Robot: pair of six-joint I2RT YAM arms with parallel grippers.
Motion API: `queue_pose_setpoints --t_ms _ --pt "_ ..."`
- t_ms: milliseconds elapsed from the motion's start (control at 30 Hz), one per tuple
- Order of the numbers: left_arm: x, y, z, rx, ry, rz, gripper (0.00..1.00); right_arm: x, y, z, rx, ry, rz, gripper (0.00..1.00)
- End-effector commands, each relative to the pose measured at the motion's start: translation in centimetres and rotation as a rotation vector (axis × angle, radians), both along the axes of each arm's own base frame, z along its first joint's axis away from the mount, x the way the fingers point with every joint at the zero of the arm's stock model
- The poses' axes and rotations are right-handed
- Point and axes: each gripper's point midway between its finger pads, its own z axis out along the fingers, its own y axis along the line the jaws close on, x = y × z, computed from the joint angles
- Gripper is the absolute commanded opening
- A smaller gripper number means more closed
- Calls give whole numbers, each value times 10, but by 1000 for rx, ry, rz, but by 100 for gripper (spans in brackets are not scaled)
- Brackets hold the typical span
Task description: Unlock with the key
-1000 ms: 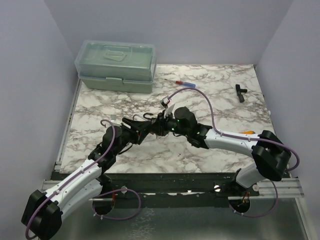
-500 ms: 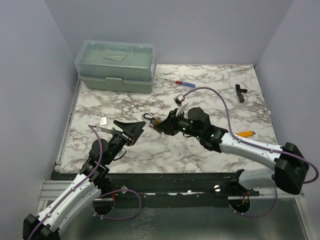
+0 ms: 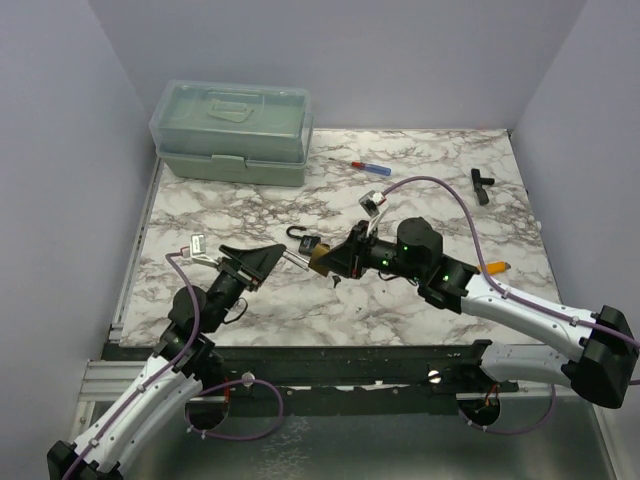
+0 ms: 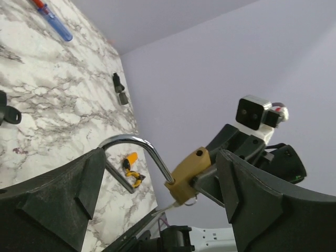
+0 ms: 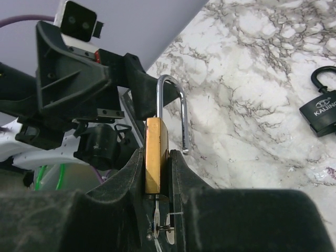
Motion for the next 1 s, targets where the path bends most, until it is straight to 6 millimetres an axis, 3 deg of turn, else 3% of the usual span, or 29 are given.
queue_pose_setpoints --t_ms 0,267,367,467,733,967 --pt "3 -7 6 50 -11 -20 90 -14 5 34 92 -32 79 0" --pt "-5 -1 15 265 -29 -19 96 9 -14 18 12 2 -102 0" --pt "-9 12 7 393 32 12 97 12 -18 9 -19 23 -133 0" --pt "-6 39 0 540 120 111 98 13 -16 -10 -51 65 -136 0" --pt "-2 87 12 839 135 274 98 11 19 -42 -48 172 -27 0" --pt "1 95 16 923 82 300 98 9 62 -56 -8 266 121 0"
